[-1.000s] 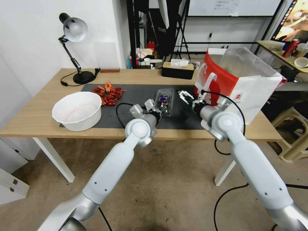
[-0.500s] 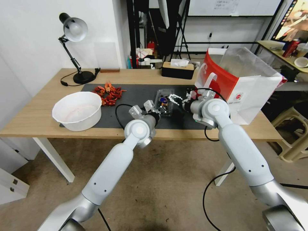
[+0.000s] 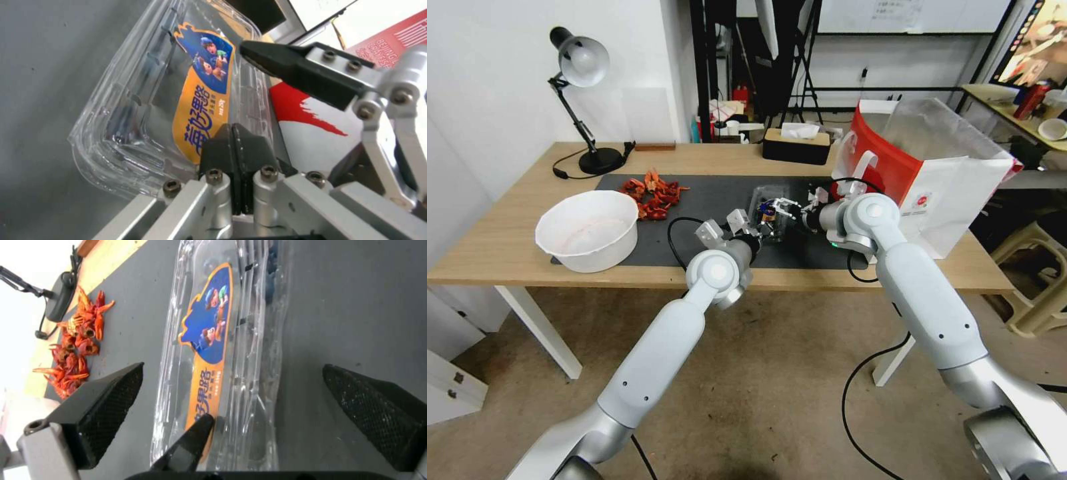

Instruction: Close the takeout container lid, then place the container into the takeout bag.

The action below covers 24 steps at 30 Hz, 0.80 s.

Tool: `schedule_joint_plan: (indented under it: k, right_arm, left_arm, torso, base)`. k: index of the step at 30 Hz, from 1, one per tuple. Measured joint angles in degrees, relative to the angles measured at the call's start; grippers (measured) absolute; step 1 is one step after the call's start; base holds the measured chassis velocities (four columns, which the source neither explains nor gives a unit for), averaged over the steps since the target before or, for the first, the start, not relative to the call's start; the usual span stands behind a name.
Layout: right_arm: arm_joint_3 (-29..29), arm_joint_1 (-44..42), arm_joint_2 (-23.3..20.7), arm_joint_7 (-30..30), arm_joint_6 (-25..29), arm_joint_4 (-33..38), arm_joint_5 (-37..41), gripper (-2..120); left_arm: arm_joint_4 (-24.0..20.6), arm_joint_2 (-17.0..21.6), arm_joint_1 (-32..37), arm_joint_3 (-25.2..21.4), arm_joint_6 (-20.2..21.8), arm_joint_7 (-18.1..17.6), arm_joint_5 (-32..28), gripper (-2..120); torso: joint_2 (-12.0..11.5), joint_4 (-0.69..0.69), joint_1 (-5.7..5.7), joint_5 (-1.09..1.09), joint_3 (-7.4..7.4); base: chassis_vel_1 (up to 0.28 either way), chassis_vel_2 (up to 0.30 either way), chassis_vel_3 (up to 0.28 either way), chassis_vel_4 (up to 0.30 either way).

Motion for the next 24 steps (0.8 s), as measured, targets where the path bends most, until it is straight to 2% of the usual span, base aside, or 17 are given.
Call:
schedule_joint_plan:
  k: [15,20,23,24]
  right_arm:
    - [-1.5,2.3,1.5,-0.1,-0.3,-3.4,-0.1,100]
    - [-1.8,2.5,1.7,0.2,-0.3,-4.1,0.2,88]
    - [-1.7,2.5,2.3,0.3,-0.3,-4.5,0.2,77]
    - [-1.6,2.3,2.5,0.3,-0.3,-4.6,0.1,70]
  left_arm:
    - [-0.2,-0.1,0.0,0.1,-0.1,0.0,0.0,0]
    - [-0.2,-0.1,-0.1,0.1,-0.2,0.1,0.0,0]
    - [-0.2,-0.1,-0.2,0.1,-0.3,0.1,-0.1,0]
    - [-0.2,-0.1,-0.1,0.1,-0.3,0.1,-0.1,0]
  torso:
    - [0.0,0.00,0.00,0.00,-0.01]
    - [0.0,0.00,-0.01,0.00,-0.01]
    - [0.0,0.00,-0.01,0.00,-0.01]
    - [0.0,0.00,-0.01,0.00,-0.01]
  base:
    - [0.000,0.000,0.000,0.000]
    - [0.000,0.000,0.000,0.000]
    - [0.000,0.000,0.000,0.000]
    - [0.000,0.000,0.000,0.000]
